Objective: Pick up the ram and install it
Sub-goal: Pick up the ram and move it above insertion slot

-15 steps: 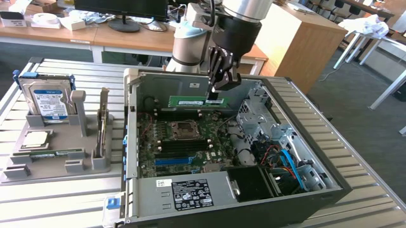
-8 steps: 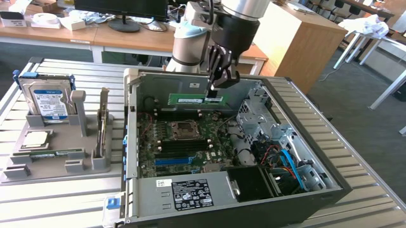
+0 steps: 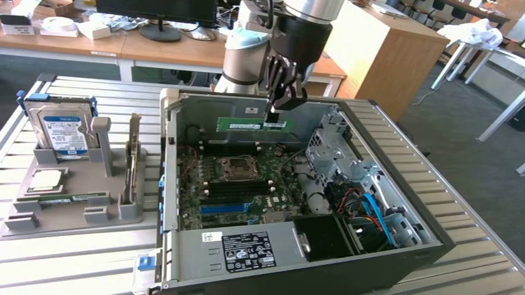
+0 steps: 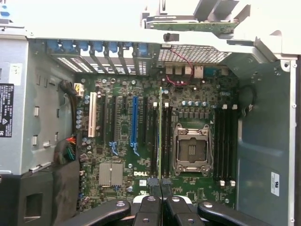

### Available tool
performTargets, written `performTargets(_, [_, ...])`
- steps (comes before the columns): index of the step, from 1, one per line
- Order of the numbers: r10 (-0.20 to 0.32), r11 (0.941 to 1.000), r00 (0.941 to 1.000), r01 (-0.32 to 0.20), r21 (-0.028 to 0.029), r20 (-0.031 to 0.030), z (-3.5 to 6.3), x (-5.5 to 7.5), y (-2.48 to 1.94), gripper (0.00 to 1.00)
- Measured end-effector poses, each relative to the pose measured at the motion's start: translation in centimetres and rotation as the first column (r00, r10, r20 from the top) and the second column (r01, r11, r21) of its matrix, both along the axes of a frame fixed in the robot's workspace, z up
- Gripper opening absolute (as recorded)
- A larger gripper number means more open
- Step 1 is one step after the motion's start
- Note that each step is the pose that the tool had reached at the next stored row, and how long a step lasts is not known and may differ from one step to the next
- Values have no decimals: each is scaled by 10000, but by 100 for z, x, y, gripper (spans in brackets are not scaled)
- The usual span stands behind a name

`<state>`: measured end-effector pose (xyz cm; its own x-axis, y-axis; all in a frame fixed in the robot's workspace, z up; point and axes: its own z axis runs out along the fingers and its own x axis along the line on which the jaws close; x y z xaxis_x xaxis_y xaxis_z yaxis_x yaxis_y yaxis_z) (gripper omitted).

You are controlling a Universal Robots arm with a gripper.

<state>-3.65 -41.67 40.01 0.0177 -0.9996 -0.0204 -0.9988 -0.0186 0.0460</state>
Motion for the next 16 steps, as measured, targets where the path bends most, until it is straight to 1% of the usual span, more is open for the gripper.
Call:
performTargets(13, [0, 10000, 10000, 0, 0, 0, -8, 0, 182, 11])
performTargets(16, [0, 10000, 10000, 0, 1, 0, -10, 0, 214, 11])
